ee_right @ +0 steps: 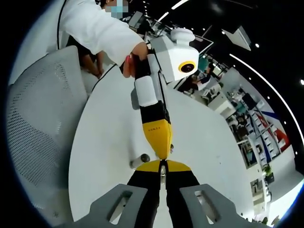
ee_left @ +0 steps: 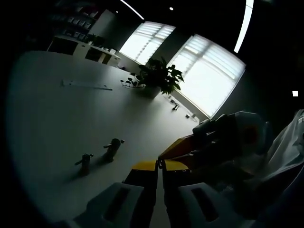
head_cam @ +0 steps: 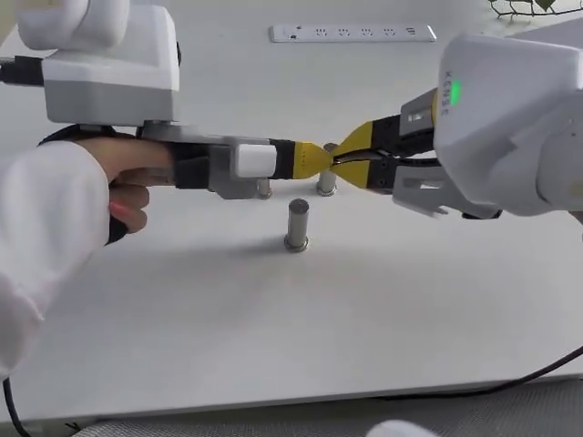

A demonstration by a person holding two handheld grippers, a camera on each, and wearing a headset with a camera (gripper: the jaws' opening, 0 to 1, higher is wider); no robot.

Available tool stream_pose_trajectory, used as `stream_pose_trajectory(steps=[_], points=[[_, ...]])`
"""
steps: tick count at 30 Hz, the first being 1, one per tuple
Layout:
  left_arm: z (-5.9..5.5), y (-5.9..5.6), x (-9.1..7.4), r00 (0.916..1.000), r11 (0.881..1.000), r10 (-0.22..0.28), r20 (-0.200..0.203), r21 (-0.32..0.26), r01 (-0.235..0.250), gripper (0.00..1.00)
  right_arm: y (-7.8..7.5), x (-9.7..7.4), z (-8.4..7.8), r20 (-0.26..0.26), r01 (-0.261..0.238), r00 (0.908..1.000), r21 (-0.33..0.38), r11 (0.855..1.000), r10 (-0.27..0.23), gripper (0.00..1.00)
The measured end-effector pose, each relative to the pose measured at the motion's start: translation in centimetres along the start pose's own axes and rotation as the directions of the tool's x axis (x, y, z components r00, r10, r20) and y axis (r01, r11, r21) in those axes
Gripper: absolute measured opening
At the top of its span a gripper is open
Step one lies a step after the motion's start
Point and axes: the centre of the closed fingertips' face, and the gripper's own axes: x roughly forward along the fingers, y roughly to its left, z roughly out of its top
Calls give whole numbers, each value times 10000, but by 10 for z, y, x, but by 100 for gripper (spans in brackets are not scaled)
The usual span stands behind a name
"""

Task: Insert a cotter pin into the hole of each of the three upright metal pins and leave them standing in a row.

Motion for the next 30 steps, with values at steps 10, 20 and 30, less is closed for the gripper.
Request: stream_pose_trajectory(steps=[10,20,30], points=[[1,6,-1,9997,9999,80,-250,151,-77,0,1,0,2,10,-49,10000,-45,10000,49,0],[-3,-4,-4,9992,9984,42,-405,573,-19,0,1,-1,-8,21,-380,9993,927,9950,380,7],[-13,-18,-14,9976,9801,-184,-665,1958,311,0,16,-1,-13,1569,-2041,9759,4089,8895,1518,12]])
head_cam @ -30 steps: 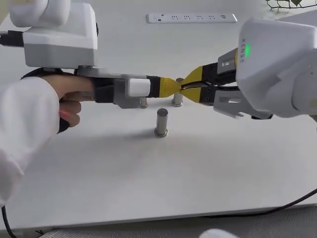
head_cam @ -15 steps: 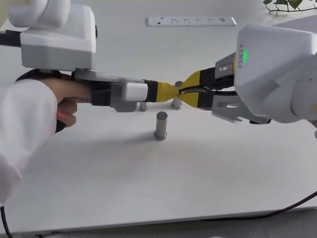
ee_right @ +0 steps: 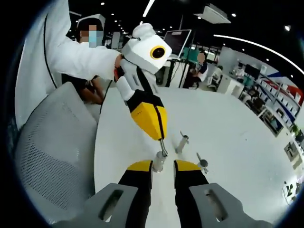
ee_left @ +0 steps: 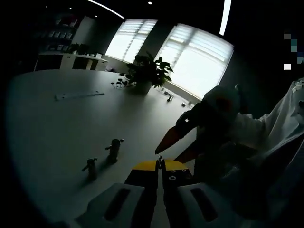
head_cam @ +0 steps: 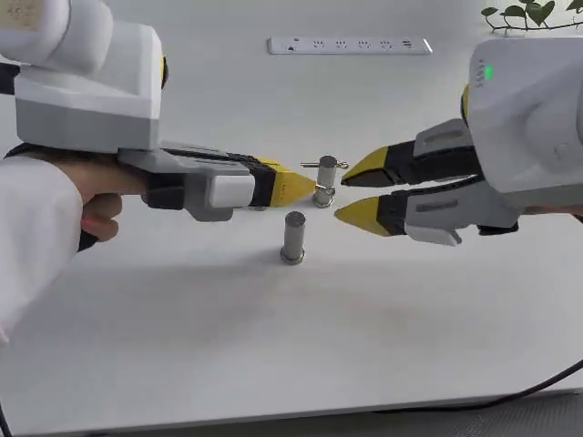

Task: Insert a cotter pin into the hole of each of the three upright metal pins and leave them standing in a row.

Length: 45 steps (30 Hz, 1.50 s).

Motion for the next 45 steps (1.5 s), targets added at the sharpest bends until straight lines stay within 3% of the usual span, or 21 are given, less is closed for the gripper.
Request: stream_pose_trajectory(steps=[2,5,9,14,15,17,20,26,33,36,39,43,45], points=[[1,-5,-1,9998,9984,-190,31,537,188,0,10,1,5,477,-660,9969,751,9950,626,11],[1,-12,-2,9984,9900,-556,-35,1297,555,0,8,1,9,830,-781,9942,1185,9899,685,10],[1,-22,-3,9961,9786,-876,-40,1868,868,0,11,1,12,1072,-898,9915,1502,9846,740,5],[2,-13,-2,9949,9686,-986,-190,2275,1003,0,18,2,12,1026,-1179,9891,1252,9851,1054,0],[1,-14,-2,9944,9628,-1023,-253,2489,1053,0,19,1,12,992,-1221,9889,1158,9857,1108,0],[-4,-15,-3,9921,9352,-1129,-553,3312,1249,0,23,1,11,825,-1407,9876,927,9857,1332,0],[-12,-13,-4,9884,9110,-1113,-1034,3868,1431,0,28,1,9,609,-1648,9851,639,9843,1610,0],[-21,-15,1,9839,8832,-937,-1525,4435,1528,1,34,1,5,325,-1823,9829,404,9824,1810,0],[-23,-7,3,9850,8788,-623,-1610,4590,1306,4,36,1,3,213,-1842,9828,314,9824,1836,0],[-23,3,4,9874,8748,-310,-1549,4736,1018,16,27,1,-3,10,-1481,9890,273,9886,1481,0],[-23,15,5,9895,8746,109,-1444,4811,606,27,16,2,-13,-479,-1033,9935,105,9946,1037,0],[-25,29,9,9871,8804,738,-1424,4743,26,28,2,8,-31,-1060,-840,9909,-10,9965,835,0],[-29,33,11,9845,8880,751,-1586,4599,64,27,0,10,-39,-1313,-845,9879,-96,9964,826,0]])
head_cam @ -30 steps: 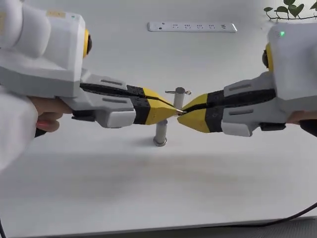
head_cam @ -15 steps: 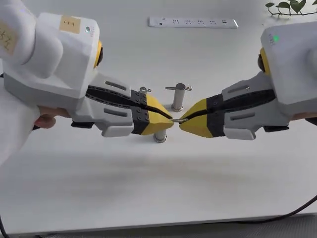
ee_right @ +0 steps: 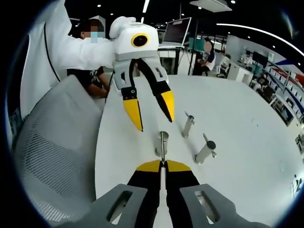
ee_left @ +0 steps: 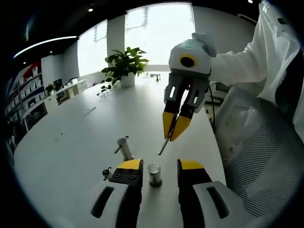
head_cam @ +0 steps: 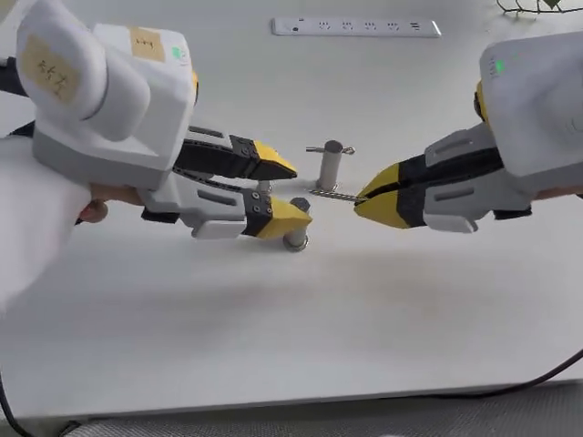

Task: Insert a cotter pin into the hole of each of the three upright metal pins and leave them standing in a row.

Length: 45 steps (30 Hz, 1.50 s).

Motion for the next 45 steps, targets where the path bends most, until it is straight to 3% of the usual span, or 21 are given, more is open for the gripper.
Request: stream_pose_trajectory(steps=[4,8,14,20,35,45], points=[[-5,-1,7,9998,9999,-16,-184,-151,13,26,-3,7,-14,-374,-95,9993,-181,9998,89,0],[-13,1,11,9986,9999,-7,-525,-121,0,25,-4,10,-18,-522,-163,9985,-277,9995,149,0],[-20,4,15,9975,9997,-24,-707,-235,7,20,-6,13,-21,-649,-293,9975,-421,9987,266,0],[-23,4,16,9962,9993,-170,-854,-360,140,12,-10,15,-17,-620,-423,9973,-535,9977,390,0],[-22,6,18,9964,9974,-243,-809,-695,187,11,-13,29,-13,-687,-598,9961,-648,9961,553,0],[-23,9,18,9959,9974,-282,-855,-681,224,11,-8,45,2,-613,-913,9945,-1046,9903,852,0]])
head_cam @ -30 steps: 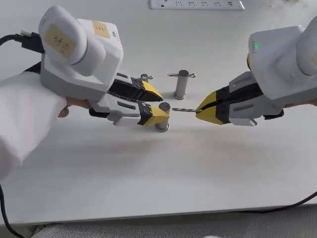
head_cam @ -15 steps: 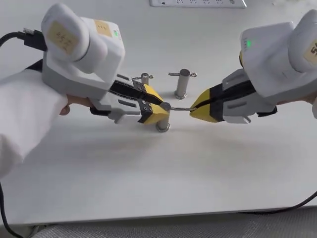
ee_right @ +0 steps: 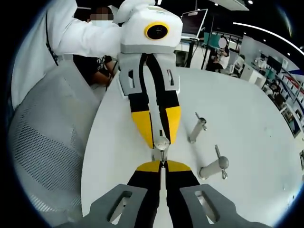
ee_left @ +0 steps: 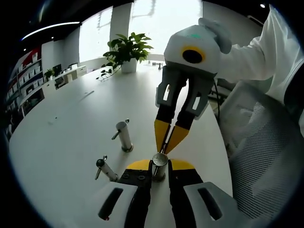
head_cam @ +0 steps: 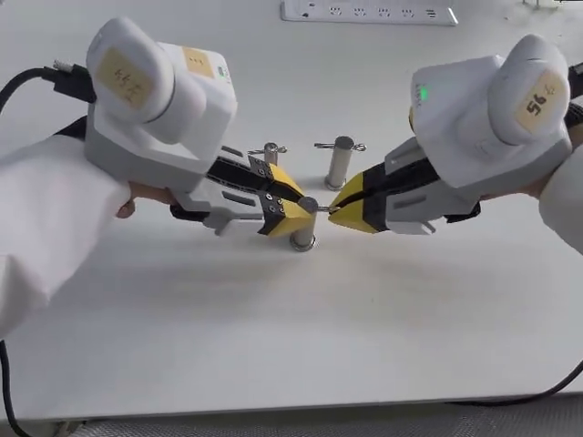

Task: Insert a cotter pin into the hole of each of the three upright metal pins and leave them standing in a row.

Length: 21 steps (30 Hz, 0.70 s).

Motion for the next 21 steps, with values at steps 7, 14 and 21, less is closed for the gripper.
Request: stream_pose_trajectory(steps=[7,14,21], points=[[-1,1,-1,10000,10000,-23,-23,56,24,11,3,3,5,-74,-157,9999,-544,9984,153,0],[-1,3,0,9999,10000,70,-99,-8,-70,11,3,5,4,-174,-189,9997,-437,9989,182,0],[0,-3,-5,9999,9998,-22,98,194,20,18,6,4,2,-245,-61,9997,-337,9994,53,18]])
